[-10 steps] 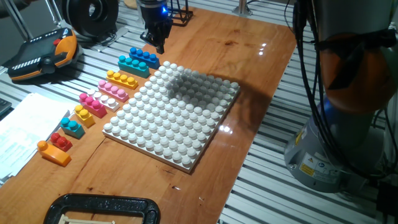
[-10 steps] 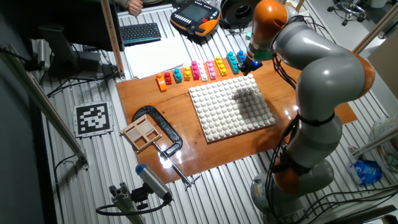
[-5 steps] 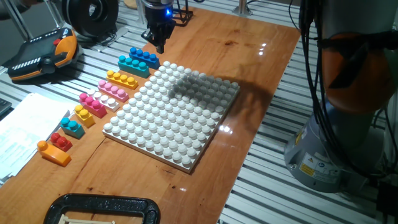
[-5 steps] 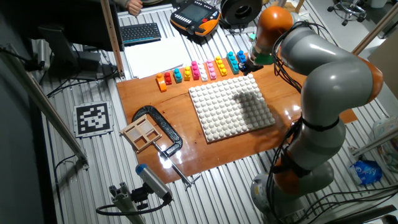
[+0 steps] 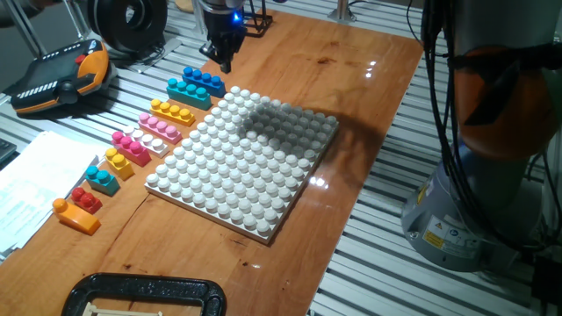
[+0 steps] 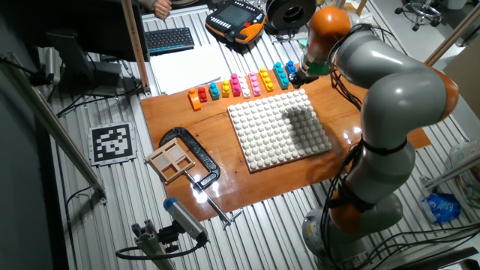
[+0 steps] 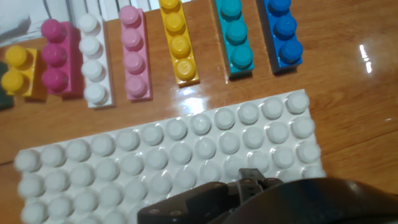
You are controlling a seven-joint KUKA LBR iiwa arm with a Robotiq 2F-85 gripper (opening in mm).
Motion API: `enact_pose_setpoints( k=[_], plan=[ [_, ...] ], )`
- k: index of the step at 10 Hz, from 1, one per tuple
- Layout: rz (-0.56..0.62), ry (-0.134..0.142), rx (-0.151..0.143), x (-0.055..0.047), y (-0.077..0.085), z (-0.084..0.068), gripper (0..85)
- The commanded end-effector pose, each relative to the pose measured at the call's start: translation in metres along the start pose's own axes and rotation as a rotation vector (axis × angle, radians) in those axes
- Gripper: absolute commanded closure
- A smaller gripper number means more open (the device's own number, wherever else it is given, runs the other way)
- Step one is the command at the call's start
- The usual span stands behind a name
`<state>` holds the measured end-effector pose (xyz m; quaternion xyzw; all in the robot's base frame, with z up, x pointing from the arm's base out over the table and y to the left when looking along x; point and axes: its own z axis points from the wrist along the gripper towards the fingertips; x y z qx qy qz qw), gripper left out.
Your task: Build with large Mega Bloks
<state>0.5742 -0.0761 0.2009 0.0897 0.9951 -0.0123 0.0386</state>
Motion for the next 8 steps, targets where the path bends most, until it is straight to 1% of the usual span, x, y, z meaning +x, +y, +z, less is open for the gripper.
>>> enact_pose_setpoints(
  k=[1,2,3,4,6,7,8],
  plan=[
    [-0.007,0.016,0.003,-0.016,-0.005,0.003,85.0],
    [-0.018,0.031,-0.016,-0.029,-0.014,0.009,85.0],
    [-0.019,0.037,-0.018,-0.041,-0.021,0.013,85.0],
    [-0.021,0.035,-0.007,-0.054,-0.025,0.016,85.0],
    [-0.047,0.03,-0.009,-0.075,-0.033,0.023,85.0],
    [-0.06,0.013,-0.002,-0.084,-0.036,0.029,85.0],
    [-0.064,0.014,-0.005,-0.094,-0.041,0.034,85.0]
  ],
)
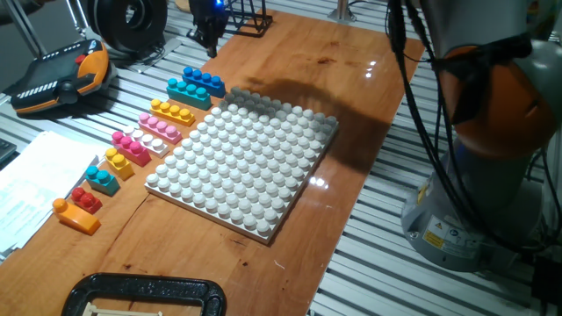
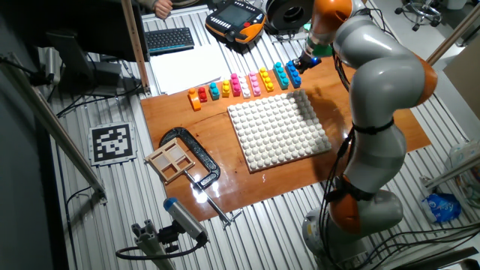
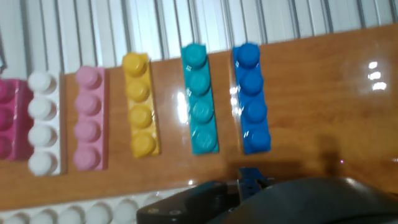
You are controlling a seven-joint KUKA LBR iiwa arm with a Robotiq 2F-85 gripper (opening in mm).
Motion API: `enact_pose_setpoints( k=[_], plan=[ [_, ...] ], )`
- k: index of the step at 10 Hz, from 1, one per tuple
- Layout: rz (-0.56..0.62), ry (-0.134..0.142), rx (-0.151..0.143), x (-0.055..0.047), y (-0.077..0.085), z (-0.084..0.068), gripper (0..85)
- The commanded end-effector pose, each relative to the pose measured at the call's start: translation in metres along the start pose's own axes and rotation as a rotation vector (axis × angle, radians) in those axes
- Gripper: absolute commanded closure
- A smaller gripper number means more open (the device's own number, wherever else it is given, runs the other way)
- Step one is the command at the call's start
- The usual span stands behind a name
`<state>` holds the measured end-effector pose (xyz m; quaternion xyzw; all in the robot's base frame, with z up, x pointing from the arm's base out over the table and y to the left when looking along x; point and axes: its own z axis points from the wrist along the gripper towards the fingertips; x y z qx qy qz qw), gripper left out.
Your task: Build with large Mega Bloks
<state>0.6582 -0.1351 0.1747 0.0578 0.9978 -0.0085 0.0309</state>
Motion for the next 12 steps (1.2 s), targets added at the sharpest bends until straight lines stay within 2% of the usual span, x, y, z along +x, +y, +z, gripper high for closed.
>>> enact_pose_setpoints(
  k=[1,3,5,6,8,9,12],
  plan=[
    [-0.001,0.003,-0.01,-0.011,-0.002,0.004,85.0],
    [-0.007,-0.015,0.011,-0.021,-0.003,0.014,85.0],
    [-0.033,-0.013,0.007,-0.032,-0.009,0.023,85.0],
    [-0.045,-0.004,-0.006,-0.037,-0.013,0.028,68.0],
    [-0.057,-0.007,-0.001,-0.041,-0.014,0.036,68.0],
    [-0.062,-0.009,0.003,-0.042,-0.014,0.038,51.0],
    [-0.073,-0.017,-0.01,-0.047,-0.016,0.049,51.0]
  ],
)
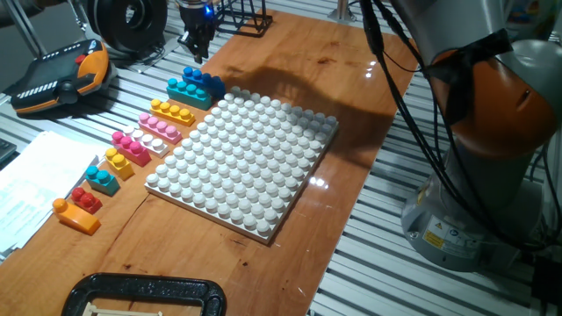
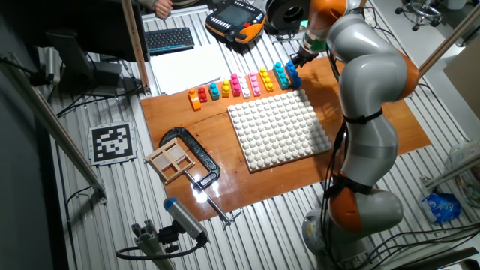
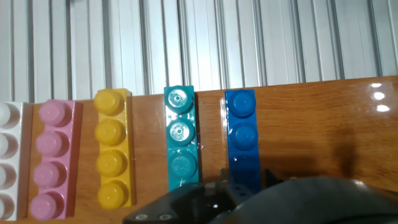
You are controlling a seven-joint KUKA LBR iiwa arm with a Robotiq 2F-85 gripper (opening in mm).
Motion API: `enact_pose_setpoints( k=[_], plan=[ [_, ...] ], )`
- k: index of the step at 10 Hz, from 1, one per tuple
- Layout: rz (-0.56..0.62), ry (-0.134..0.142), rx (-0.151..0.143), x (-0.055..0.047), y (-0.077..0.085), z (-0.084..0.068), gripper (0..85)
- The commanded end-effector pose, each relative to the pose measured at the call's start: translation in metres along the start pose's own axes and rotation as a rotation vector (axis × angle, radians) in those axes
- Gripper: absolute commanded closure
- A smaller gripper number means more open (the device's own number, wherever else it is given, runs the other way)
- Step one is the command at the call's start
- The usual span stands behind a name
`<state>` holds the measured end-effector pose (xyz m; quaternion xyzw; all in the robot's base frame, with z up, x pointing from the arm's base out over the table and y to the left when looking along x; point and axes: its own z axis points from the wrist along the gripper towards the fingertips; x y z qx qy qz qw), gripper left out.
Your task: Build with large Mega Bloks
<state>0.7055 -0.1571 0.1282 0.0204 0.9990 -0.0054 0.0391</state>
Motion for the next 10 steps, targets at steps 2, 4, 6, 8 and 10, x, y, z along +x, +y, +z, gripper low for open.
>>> enact_pose_setpoints(
  k=[2,4,6,8,10],
  plan=[
    [-0.005,0.0,-0.005,-0.002,-0.001,0.007,51.0],
    [-0.013,-0.005,-0.011,-0.004,-0.004,0.018,34.0],
    [-0.017,-0.011,-0.018,-0.004,-0.005,0.027,34.0],
    [-0.021,-0.014,-0.025,-0.005,-0.005,0.036,34.0],
    [-0.012,-0.015,-0.027,-0.006,-0.006,0.04,34.0]
  ],
)
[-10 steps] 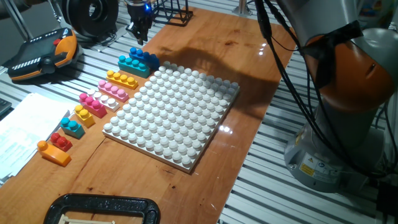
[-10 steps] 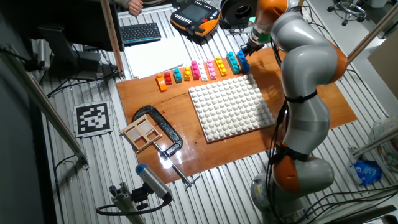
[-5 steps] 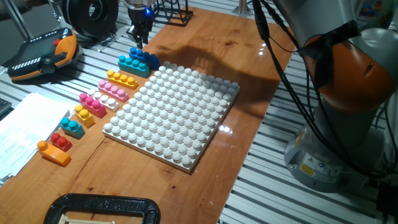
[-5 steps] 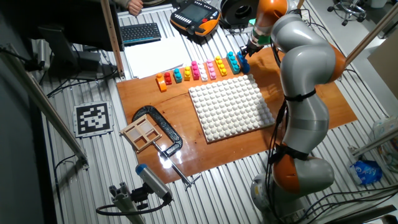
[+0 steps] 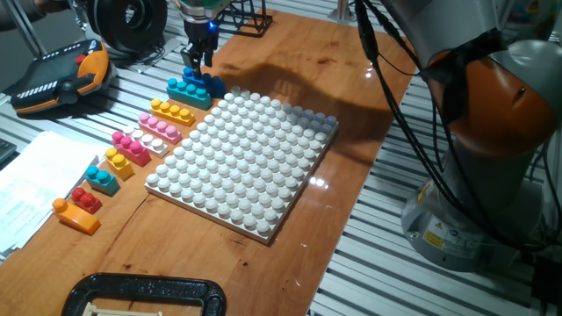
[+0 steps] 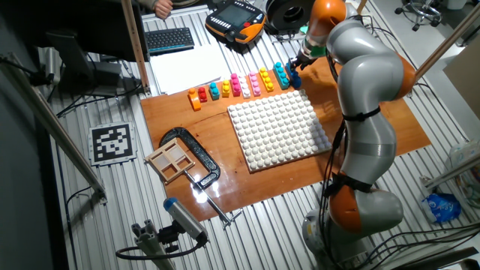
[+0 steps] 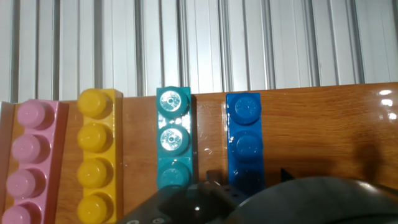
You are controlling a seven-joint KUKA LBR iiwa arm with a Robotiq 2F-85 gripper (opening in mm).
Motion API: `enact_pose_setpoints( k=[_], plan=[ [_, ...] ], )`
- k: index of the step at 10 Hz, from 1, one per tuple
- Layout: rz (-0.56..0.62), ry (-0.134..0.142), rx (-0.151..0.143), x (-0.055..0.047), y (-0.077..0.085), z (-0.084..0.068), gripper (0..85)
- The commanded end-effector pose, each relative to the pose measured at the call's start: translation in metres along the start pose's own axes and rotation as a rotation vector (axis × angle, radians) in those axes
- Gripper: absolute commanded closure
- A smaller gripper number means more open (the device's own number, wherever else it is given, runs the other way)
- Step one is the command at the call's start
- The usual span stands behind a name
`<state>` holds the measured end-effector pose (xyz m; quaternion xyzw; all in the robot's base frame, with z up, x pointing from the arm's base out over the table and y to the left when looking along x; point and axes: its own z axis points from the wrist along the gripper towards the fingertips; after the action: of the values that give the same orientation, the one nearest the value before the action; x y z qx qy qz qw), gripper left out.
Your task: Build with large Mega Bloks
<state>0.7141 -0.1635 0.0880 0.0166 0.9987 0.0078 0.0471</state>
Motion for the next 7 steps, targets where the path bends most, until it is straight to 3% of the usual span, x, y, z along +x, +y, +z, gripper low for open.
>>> enact_pose_setpoints(
  k=[1,5,7],
  plan=[
    [0.005,-0.003,0.001,0.0,0.0,0.0006,34.0],
    [0.026,-0.011,0.009,-0.0008,-0.0009,0.0034,34.0],
    [0.032,0.006,0.005,-0.0011,-0.0015,0.0021,34.0]
  ],
)
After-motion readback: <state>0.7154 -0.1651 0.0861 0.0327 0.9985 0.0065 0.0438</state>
